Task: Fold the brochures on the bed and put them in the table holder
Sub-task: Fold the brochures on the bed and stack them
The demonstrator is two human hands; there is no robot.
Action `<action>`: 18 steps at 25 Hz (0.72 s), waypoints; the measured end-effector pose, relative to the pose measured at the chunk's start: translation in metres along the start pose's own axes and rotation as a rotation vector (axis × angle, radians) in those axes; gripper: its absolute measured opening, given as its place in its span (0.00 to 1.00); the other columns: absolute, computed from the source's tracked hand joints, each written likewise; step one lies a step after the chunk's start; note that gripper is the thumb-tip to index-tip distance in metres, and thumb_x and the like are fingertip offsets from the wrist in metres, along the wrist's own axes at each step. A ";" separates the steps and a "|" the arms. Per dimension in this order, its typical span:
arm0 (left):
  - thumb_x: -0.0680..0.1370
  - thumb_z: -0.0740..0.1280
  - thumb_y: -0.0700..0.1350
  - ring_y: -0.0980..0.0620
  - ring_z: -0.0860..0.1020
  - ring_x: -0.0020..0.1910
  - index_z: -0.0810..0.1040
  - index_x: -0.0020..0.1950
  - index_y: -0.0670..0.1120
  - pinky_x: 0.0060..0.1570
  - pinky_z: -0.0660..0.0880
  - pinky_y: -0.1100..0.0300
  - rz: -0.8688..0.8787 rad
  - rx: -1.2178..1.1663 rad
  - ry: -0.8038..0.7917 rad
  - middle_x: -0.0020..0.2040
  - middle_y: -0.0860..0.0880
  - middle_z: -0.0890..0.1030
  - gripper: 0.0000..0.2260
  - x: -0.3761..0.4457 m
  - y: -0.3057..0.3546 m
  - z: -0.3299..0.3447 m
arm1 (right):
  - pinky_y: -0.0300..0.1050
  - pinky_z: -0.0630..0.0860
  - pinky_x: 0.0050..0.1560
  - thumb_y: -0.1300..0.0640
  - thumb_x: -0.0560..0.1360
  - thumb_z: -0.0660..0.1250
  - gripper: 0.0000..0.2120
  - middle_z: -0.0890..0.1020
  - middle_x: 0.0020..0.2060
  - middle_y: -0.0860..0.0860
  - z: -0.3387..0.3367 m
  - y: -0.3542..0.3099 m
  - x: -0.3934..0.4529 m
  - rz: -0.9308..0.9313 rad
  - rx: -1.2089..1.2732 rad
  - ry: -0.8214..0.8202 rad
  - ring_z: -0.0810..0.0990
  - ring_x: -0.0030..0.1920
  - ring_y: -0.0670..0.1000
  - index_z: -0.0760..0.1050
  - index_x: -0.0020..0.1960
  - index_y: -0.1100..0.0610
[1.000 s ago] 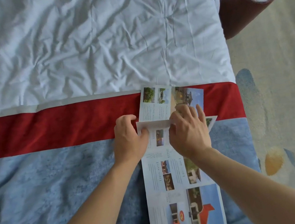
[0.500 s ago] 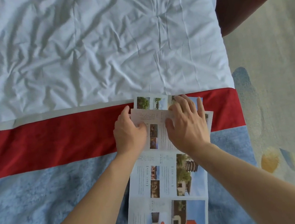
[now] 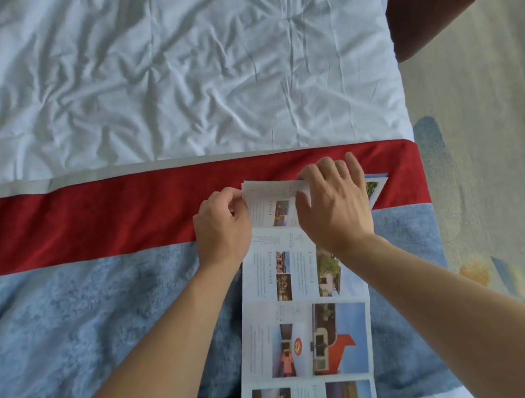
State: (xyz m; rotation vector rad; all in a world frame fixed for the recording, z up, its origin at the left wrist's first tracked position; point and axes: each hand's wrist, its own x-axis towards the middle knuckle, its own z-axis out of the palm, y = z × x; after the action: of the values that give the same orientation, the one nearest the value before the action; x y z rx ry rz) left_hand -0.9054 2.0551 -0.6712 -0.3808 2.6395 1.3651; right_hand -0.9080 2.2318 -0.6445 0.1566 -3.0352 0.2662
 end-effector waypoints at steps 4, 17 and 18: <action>0.79 0.57 0.40 0.54 0.78 0.47 0.81 0.42 0.50 0.46 0.74 0.58 -0.069 -0.084 -0.041 0.44 0.56 0.82 0.15 -0.036 -0.006 -0.014 | 0.51 0.70 0.44 0.60 0.74 0.64 0.04 0.77 0.40 0.51 -0.012 -0.015 -0.048 -0.005 0.036 -0.072 0.75 0.40 0.56 0.77 0.46 0.56; 0.74 0.71 0.48 0.43 0.63 0.74 0.64 0.75 0.46 0.69 0.66 0.48 0.330 0.518 -0.298 0.75 0.45 0.65 0.32 -0.071 -0.059 0.002 | 0.56 0.67 0.66 0.42 0.74 0.66 0.27 0.72 0.68 0.54 0.021 -0.015 -0.120 0.099 -0.030 -0.382 0.70 0.68 0.58 0.71 0.68 0.55; 0.74 0.71 0.51 0.43 0.59 0.76 0.60 0.77 0.46 0.71 0.63 0.47 0.372 0.593 -0.344 0.78 0.44 0.60 0.35 -0.067 -0.057 0.005 | 0.56 0.64 0.70 0.42 0.75 0.66 0.29 0.69 0.72 0.55 0.022 -0.012 -0.113 0.099 -0.034 -0.392 0.67 0.72 0.58 0.68 0.72 0.55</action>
State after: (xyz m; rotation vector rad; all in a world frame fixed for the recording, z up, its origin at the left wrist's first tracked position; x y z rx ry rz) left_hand -0.8242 2.0375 -0.7024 0.3961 2.7145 0.5707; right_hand -0.7969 2.2265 -0.6750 0.0608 -3.4403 0.2115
